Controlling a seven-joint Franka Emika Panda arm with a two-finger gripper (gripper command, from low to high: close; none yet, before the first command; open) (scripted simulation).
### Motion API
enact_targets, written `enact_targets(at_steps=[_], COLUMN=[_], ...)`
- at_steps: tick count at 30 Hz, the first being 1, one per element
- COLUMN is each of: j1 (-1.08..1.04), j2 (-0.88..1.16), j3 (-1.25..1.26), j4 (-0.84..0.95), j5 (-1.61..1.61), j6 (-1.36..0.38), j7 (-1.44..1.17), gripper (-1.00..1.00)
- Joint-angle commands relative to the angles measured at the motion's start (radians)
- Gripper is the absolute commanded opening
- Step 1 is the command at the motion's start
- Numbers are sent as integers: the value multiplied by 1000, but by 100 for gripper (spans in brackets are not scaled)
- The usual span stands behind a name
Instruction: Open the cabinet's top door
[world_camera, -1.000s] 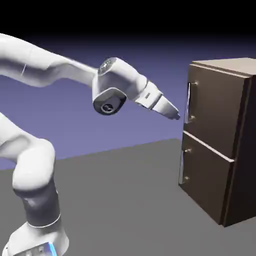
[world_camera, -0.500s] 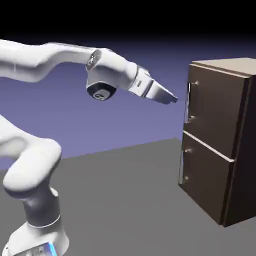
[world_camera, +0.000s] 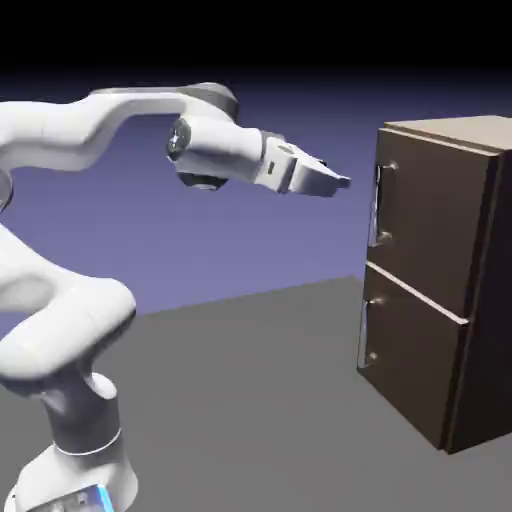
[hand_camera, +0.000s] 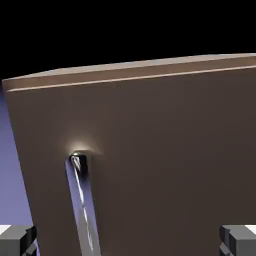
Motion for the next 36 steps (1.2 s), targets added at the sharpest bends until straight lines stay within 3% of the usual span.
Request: enact_targets(at_steps=[1, 21, 28, 29, 36], j1=[-19, -396, -569, -569, -444], j2=[-10, -206, -190, -190, -152], j3=[20, 413, 490, 490, 392], j4=[6, 131, 282, 282, 74], j5=[44, 913, 949, 949, 869], j6=[-5, -113, -122, -122, -381], j7=[-26, -544, -552, -552, -576], gripper=[0, 0, 0, -100, -100])
